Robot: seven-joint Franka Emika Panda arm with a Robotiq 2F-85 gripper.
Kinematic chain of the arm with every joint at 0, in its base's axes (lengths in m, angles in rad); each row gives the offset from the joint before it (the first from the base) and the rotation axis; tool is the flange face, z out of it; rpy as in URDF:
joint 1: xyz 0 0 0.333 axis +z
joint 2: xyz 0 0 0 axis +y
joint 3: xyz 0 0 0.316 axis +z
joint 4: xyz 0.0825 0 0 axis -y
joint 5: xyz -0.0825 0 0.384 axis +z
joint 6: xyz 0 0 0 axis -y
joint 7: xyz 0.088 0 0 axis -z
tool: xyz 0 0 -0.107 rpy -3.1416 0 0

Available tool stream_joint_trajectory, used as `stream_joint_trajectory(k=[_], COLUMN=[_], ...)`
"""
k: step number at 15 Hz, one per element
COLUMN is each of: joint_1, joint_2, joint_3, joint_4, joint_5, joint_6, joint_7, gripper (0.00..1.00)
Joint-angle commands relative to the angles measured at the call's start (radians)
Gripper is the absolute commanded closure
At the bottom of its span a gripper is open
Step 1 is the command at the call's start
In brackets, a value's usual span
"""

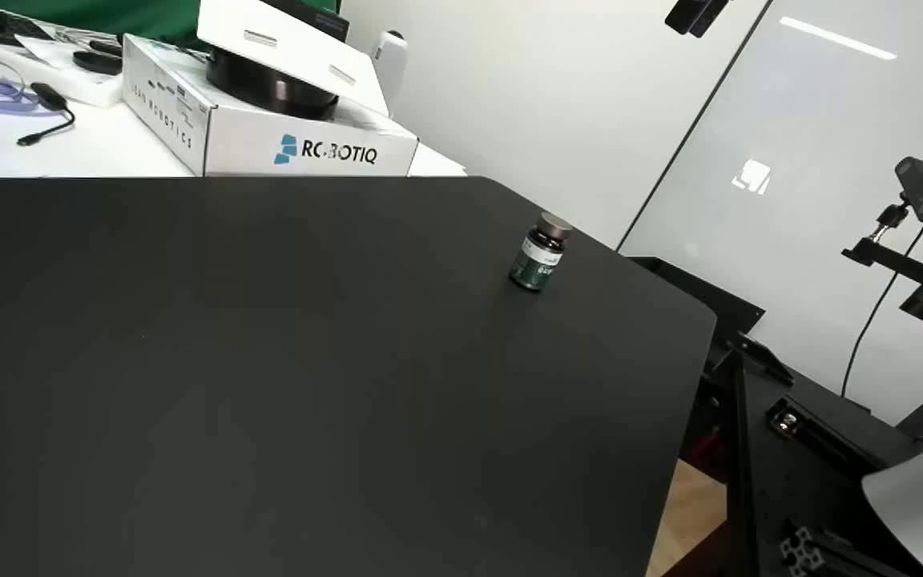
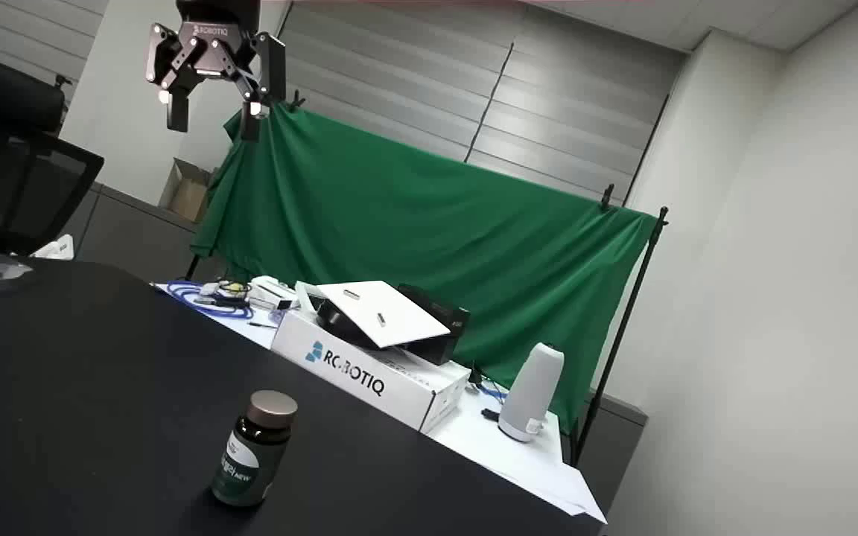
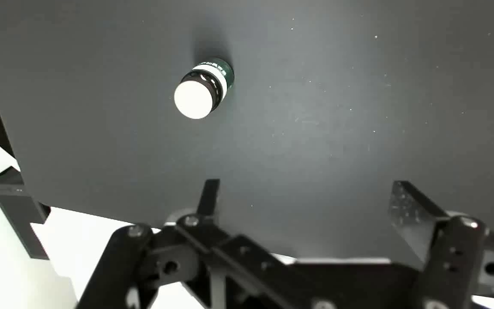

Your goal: Pick up the bottle and put it back down on the table

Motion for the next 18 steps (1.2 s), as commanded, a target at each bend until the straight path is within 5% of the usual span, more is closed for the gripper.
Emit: stream_joint_trajectory(k=[1, 9, 18], joint_1=[0.014, 0.005, -0.043], joint_2=[0.001, 0.004, 0.230], joint_3=[-0.013, -0.012, -0.212], joint_4=[0.002, -0.002, 0.024], joint_5=[-0.007, -0.017, 0.063], joint_6=[-0.004, 0.011, 0.198], joint_7=[0.006, 0.019, -0.164], gripper=[0.00, 0.00, 0.00])
